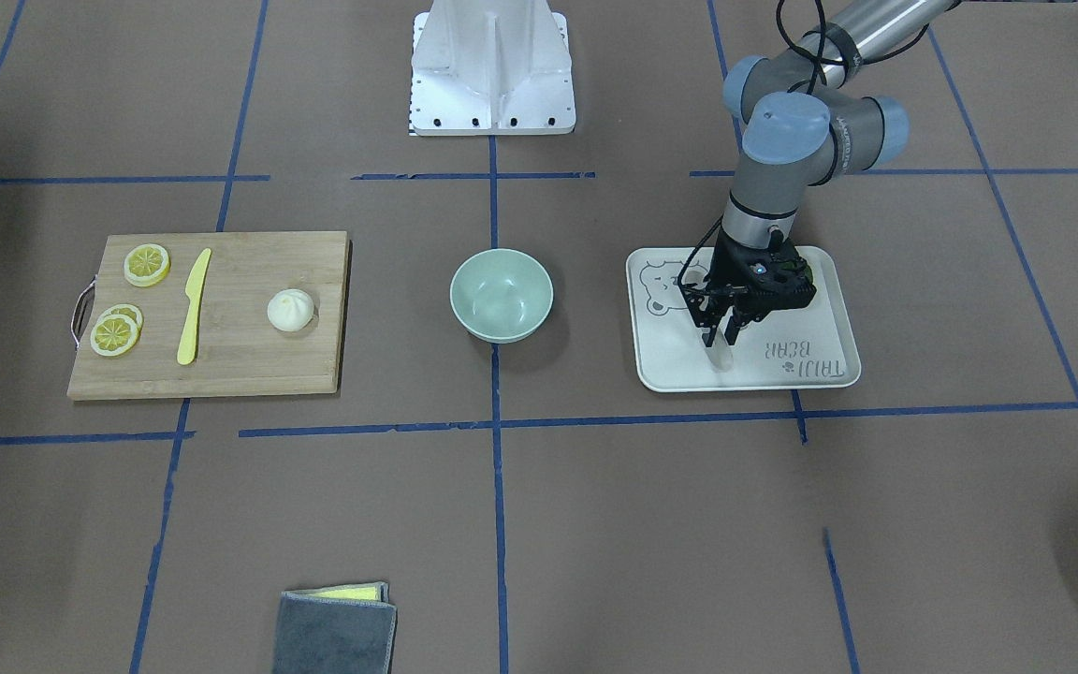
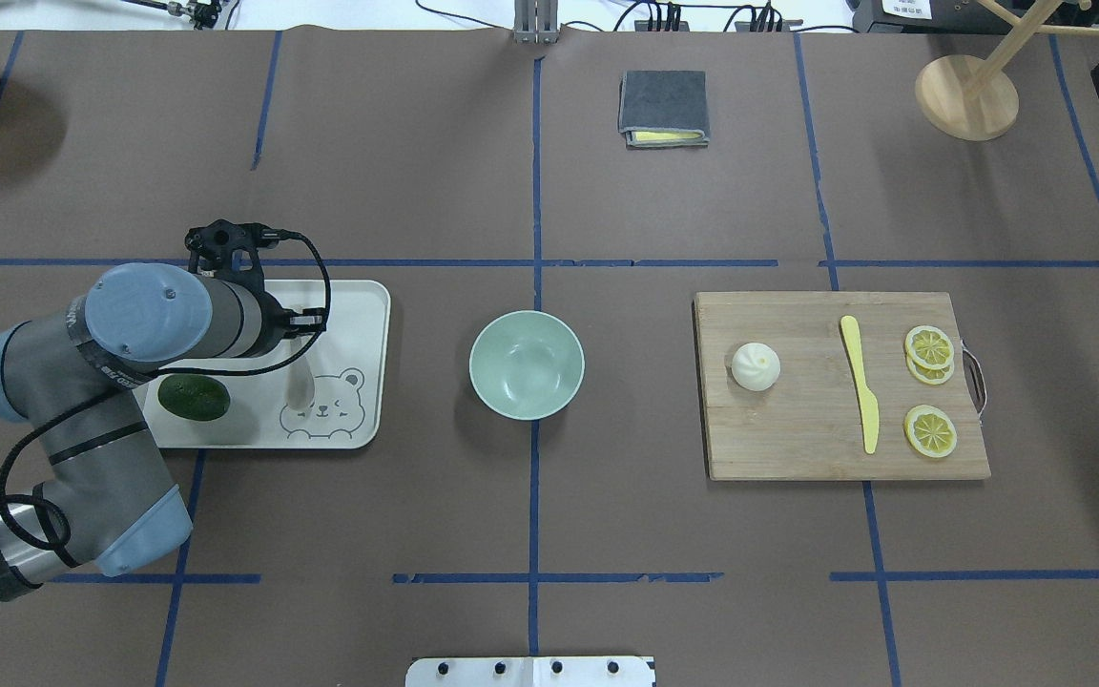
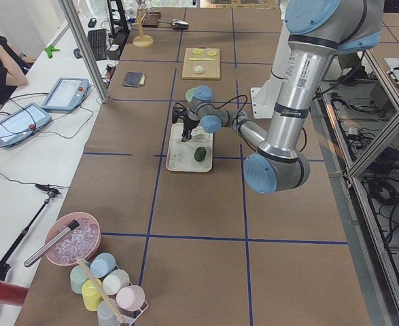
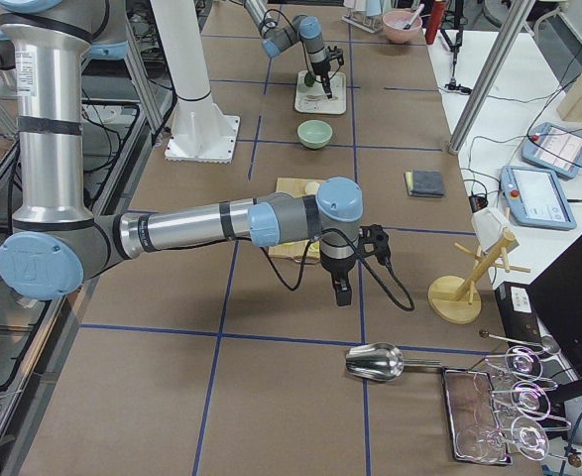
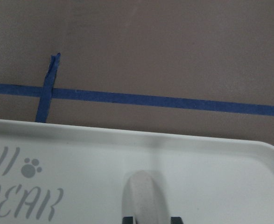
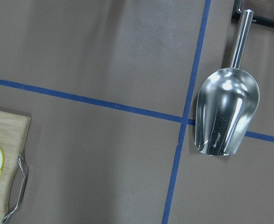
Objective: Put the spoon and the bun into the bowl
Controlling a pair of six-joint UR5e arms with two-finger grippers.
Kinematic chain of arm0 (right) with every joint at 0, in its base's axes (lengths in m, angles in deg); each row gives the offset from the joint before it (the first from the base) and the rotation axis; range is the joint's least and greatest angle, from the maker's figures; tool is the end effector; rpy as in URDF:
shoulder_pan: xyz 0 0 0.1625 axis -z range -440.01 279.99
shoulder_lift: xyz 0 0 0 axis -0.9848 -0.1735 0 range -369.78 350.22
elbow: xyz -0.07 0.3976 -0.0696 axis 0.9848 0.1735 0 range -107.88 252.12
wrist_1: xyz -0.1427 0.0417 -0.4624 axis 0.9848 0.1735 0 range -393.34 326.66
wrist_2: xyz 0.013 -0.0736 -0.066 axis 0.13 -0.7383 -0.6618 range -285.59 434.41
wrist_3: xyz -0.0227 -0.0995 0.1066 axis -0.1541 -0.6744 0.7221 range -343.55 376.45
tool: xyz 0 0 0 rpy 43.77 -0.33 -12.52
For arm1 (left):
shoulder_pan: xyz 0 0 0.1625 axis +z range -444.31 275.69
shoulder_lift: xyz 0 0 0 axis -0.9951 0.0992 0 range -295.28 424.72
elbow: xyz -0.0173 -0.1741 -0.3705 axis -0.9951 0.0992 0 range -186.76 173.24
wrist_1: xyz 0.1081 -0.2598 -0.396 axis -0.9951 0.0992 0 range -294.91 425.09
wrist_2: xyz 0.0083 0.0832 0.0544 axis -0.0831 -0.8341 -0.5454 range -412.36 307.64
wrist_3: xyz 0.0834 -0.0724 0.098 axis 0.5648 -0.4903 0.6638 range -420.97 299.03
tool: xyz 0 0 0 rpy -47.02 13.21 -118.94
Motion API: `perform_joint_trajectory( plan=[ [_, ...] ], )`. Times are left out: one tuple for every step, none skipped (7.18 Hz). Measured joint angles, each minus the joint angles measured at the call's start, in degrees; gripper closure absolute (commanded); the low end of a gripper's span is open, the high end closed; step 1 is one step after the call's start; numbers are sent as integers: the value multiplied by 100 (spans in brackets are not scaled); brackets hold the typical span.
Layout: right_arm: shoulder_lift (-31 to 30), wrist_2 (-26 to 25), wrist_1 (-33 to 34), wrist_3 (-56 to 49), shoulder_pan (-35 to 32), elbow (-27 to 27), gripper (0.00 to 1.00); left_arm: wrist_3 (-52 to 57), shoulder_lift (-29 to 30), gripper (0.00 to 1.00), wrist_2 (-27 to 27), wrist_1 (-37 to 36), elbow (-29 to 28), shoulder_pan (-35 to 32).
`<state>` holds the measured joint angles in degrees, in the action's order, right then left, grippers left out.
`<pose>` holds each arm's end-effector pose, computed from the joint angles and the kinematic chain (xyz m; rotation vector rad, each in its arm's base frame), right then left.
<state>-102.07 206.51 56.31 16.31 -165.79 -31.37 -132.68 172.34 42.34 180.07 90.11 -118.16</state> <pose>-0.0071 -0.5624 0.5685 0.1664 -0.7391 -0.1464 0.5352 -0.5051 0.3792 0.3107 0.8107 -0.2188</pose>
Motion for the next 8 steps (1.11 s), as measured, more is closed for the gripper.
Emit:
perform_joint_trajectory(
  plan=[
    [0, 0, 0, -2, 1, 2, 0, -22, -3, 85, -16, 2, 13, 1],
    [0, 0, 0, -1, 2, 4, 0, -62, -3, 86, -25, 0, 40, 1],
    [0, 0, 0, 3, 4, 4, 0, -85, -2, 86, -28, -1, 75, 2],
    [0, 0, 0, 5, 4, 4, 0, -93, -1, 86, -29, -2, 106, 1],
    [0, 0, 0, 5, 4, 7, 0, -96, -6, 87, -30, -2, 131, -3],
    [0, 0, 0, 5, 4, 10, 0, -96, -12, 94, -32, -4, 144, -6],
    [0, 0, 2, 6, 2, 15, 0, -94, -7, 95, -32, -23, 201, -10],
    [0, 0, 4, 6, 1, 17, 0, -102, 33, 95, -22, -87, 313, -16]
  ],
)
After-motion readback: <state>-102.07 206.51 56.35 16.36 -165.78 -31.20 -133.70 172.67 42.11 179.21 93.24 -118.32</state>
